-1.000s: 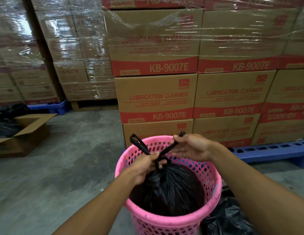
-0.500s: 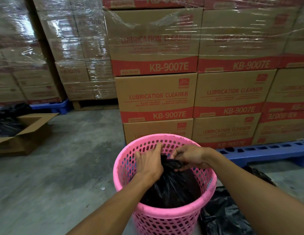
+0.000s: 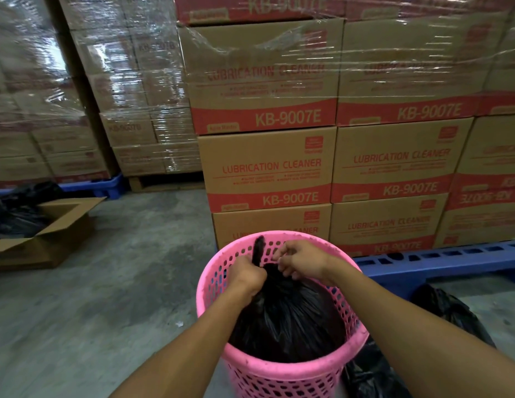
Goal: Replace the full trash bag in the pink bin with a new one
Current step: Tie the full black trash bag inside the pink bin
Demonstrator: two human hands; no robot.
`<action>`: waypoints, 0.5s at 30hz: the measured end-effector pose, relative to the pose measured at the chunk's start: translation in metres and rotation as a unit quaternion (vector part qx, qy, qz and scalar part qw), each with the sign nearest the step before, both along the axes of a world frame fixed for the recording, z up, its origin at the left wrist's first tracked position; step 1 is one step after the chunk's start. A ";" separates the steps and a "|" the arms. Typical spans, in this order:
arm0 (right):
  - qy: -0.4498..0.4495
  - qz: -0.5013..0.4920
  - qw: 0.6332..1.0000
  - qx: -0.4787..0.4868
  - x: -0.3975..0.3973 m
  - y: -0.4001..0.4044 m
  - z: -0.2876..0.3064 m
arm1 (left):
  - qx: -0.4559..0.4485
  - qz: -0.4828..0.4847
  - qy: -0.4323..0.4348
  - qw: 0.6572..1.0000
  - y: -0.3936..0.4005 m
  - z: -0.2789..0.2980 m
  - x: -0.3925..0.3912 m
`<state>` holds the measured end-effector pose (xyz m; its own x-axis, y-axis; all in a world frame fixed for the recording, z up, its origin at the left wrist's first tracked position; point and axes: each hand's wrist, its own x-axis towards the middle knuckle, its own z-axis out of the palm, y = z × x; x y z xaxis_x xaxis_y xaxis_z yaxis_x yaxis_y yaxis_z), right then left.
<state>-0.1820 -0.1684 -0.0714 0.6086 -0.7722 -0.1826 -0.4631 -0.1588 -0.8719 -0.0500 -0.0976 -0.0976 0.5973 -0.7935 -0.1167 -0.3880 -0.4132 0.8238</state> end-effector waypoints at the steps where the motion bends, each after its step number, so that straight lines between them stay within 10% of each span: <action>1: -0.006 -0.005 1.000 0.014 0.001 0.000 0.000 | -0.026 0.028 0.087 0.996 0.000 0.002 0.002; 6: -0.023 -0.019 0.997 0.064 0.007 0.003 -0.006 | -0.113 0.063 0.186 0.974 0.007 0.002 0.000; 15: 0.000 -0.023 0.996 0.092 0.013 0.006 -0.011 | -0.157 -0.020 -0.089 0.983 0.008 -0.004 -0.004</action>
<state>-0.1690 -0.1626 -0.0824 0.5742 -0.7523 -0.3231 -0.4655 0.0246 -0.8847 -0.0541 -0.0895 -0.1012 0.5531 -0.7973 0.2419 -0.5482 -0.1297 0.8262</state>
